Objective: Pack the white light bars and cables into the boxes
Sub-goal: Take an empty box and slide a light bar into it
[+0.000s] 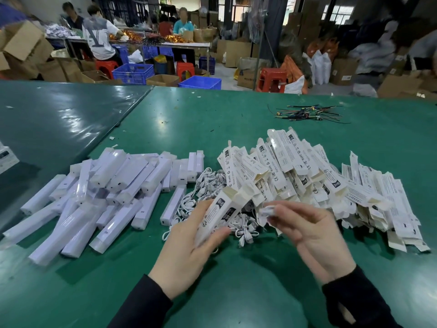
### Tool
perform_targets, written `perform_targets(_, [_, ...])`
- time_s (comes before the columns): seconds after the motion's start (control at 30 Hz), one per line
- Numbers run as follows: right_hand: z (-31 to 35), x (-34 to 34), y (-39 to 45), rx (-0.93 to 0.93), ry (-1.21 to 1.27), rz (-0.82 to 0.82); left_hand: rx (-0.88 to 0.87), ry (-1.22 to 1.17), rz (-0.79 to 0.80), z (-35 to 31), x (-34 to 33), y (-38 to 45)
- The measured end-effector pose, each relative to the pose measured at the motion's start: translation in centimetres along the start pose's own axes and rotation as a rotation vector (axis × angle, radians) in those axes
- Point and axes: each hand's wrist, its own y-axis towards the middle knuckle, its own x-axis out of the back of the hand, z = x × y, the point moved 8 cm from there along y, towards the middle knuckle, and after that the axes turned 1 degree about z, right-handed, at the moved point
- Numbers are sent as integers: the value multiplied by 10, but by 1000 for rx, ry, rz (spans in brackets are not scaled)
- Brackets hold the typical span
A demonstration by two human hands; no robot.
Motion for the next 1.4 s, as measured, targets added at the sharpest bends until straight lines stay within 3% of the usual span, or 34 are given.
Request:
perform_targets(0.2, [43,-25,-16,571,-461,-15,-65,396,129,0,-7,-5])
perform_targets(0.3, [43,-28,-11,594,-646,-29,-89,413,104,-3,-4,-6])
perform_targets(0.53, [39,-35,-12,627,-754,22,-233,618,48,-21,-1,-7])
perform_targets(0.93, [28,-27,-3,284,-463,194,-196,510,274,-12,-16,-10])
perform_targets(1.13, [10,-22,0,157,-554,93,-226,549,345,-10,-20,-12])
perform_targets(1.3, [9,-19,0,23,-524,171,-226,535,369,-15,-21,-12])
perform_targets(1.4, [5,-16,0,59,-522,84,-227,542,364,-14,-21,-12])
